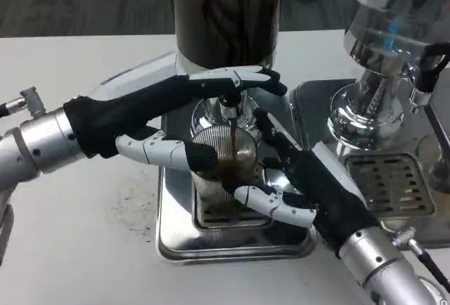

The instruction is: Grasp the cup under the faucet to collect the drink, then remove the cup.

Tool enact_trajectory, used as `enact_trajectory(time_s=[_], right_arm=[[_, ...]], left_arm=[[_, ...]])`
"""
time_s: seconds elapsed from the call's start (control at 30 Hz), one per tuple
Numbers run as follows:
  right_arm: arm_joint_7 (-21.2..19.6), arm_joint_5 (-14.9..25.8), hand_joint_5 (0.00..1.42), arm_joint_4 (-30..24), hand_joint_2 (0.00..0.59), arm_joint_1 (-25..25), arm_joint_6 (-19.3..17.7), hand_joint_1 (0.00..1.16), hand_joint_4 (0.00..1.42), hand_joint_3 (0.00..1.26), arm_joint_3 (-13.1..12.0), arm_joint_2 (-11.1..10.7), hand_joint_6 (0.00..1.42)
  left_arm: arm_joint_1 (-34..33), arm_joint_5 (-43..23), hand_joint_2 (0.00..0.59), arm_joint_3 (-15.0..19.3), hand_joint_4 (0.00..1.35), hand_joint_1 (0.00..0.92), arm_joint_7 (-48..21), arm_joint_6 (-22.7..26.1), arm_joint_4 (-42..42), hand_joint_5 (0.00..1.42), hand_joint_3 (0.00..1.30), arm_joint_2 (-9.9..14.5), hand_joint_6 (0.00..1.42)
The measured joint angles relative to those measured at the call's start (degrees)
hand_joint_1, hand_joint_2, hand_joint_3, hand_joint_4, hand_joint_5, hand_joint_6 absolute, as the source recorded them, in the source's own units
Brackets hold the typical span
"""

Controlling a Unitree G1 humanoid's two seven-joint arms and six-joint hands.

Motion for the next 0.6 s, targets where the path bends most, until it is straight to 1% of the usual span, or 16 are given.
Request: enact_trajectory(time_s=[0.3,0.6], right_arm=[[0.2,0.2,0.00,0.3,0.228,-0.5,0.0,0.63,0.00,0.00,0.7,0.2,0.13],[0.2,0.2,0.00,1.3,0.232,-0.7,0.0,0.63,0.00,0.00,0.8,0.3,0.13]], left_arm=[[0.2,-0.2,0.066,0.0,0.09,0.000,0.2,0.4,-0.3,0.09,0.20,0.0,0.15],[0.2,-0.7,0.067,0.1,0.09,0.000,0.3,0.7,-0.1,0.09,0.19,0.0,0.16]])
